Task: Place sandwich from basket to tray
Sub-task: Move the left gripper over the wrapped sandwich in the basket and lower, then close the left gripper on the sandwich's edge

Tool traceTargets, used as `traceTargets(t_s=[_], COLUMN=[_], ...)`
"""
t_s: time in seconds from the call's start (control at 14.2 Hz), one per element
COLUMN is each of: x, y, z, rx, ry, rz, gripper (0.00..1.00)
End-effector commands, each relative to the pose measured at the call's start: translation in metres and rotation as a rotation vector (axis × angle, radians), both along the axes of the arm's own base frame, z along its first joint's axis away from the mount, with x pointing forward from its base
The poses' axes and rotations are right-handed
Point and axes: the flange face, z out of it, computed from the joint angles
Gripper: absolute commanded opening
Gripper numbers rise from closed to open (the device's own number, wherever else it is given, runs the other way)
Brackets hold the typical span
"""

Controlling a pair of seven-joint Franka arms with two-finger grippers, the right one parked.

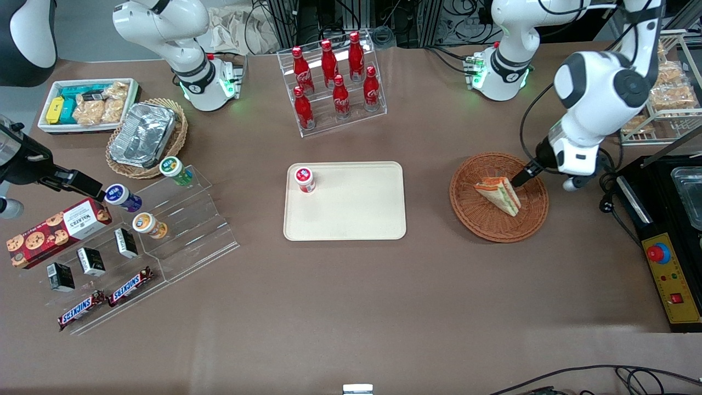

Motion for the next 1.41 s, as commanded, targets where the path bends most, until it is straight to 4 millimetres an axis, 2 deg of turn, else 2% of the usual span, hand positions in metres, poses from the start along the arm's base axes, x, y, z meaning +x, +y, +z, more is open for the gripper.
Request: traceTargets(t_s=[0.0,0.07,0.49,0.78,1.13,1.34], x=[-0.009,-0.015,-0.012,-0.012,-0.012,-0.009], y=[-0.006,-0.004,-0.01,-0.022,-0.023,-0.024], z=[-0.031,-0.043,-0.09,-0.093,-0.103,-0.107], rx=[0.0,0.006,0.008,0.004,0.007,0.008], ry=[-0.032,-0.061,-0.042,-0.041,-0.013,-0.005], rz=[0.047,0.056,0.054,0.068,0.084,0.083], gripper=[1.0,1.0,1.0,0.99,0.99,0.94])
